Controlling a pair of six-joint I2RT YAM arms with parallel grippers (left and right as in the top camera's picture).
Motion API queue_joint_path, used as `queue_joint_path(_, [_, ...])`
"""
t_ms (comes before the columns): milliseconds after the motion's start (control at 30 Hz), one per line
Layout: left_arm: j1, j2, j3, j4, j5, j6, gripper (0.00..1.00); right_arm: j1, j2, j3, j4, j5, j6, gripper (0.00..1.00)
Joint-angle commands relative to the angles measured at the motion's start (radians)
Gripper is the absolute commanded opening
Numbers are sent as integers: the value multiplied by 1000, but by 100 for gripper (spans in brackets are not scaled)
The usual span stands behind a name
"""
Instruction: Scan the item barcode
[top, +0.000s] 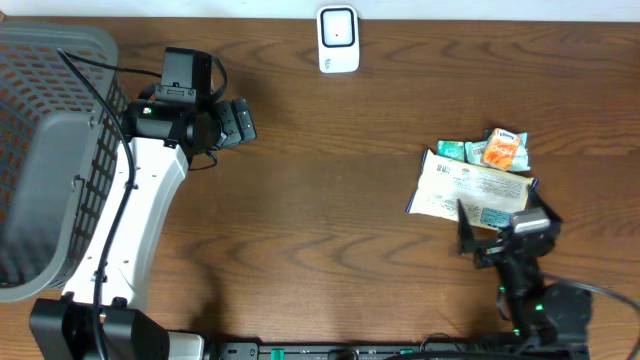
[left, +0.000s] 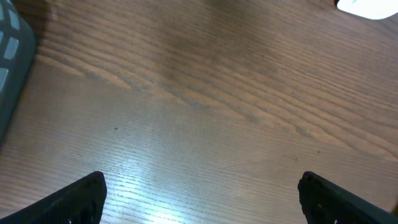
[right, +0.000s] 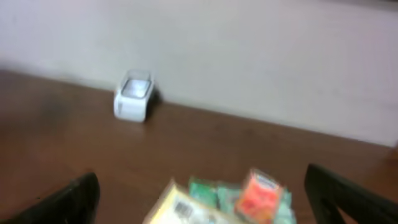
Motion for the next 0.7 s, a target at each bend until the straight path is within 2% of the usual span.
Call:
queue_joint_path(0, [5,8,2,-3,-12,2,98,36,-93,-163,80,5,-3,99])
queue_joint_path(167, [5,8,2,-3,-12,2,98,45,-150,-291,158,5,16,99])
queue_joint_path(667, [5,8,2,-3,-12,2,98,46,-150,-288,125,4,16,99])
